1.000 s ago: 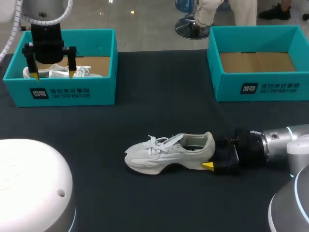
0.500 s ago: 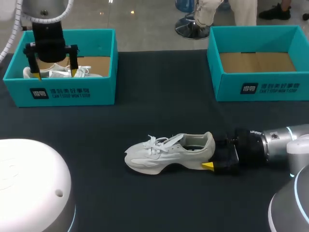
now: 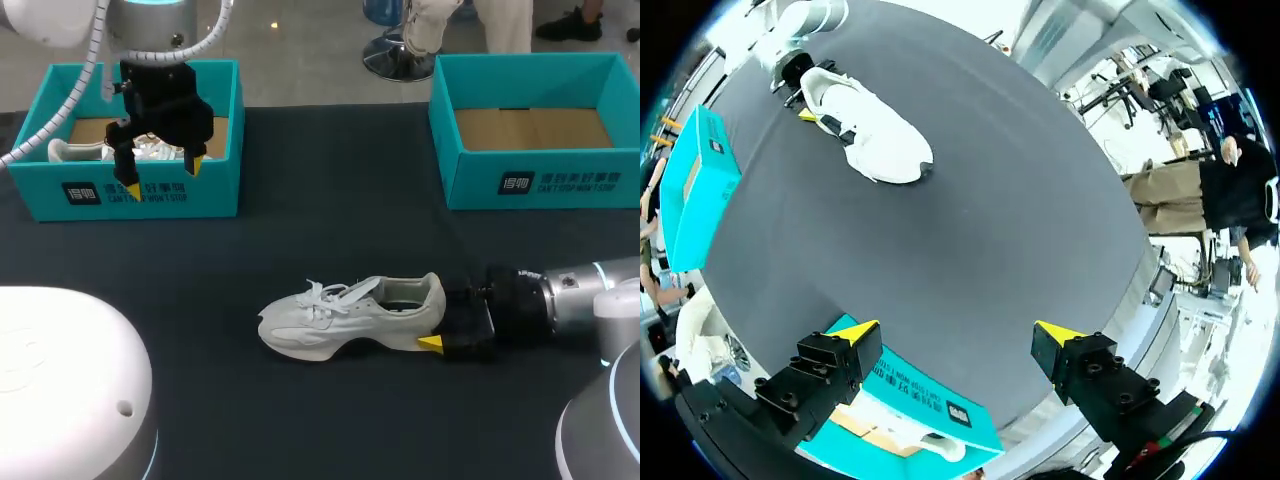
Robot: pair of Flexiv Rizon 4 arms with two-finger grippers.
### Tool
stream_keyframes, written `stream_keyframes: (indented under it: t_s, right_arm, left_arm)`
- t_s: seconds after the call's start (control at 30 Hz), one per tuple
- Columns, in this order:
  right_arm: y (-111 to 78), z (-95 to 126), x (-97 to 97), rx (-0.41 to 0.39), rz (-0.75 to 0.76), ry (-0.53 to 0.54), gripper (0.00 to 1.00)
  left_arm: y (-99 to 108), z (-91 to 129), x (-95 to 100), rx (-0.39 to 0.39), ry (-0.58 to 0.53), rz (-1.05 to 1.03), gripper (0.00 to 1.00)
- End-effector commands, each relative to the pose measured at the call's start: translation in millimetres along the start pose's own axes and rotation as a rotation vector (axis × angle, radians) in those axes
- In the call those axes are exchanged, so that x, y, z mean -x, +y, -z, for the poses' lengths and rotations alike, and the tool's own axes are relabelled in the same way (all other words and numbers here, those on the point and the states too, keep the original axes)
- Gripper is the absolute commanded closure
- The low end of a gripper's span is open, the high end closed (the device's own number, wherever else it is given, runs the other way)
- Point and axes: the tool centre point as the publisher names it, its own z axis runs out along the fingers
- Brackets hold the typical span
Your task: Take the shoe out of the shoebox, open the shoe tongue, remove and reinsert the insole, then place the shoe into the shoebox
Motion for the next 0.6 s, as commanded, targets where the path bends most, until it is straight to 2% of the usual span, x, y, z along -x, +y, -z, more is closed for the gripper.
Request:
stream_keyframes:
  t_s: [0.03,0.33,0.6]
  right_arm:
    - [-3.7,-3,0.5,-0.003,0.000,-0.001,1.00]
    - [-3.7,-3,0.5,-0.003,0.000,-0.001,1.00]
    - [-3.7,-3,0.5,-0.003,0.000,-0.001,1.00]
  left_arm:
    - [-24,1,-2.8,-0.048,0.015,0.891,0.00]
    - [-75,-2,-7.6,-0.002,-0.018,1.159,0.00]
    - [-75,-2,-7.6,-0.002,-0.018,1.159,0.00]
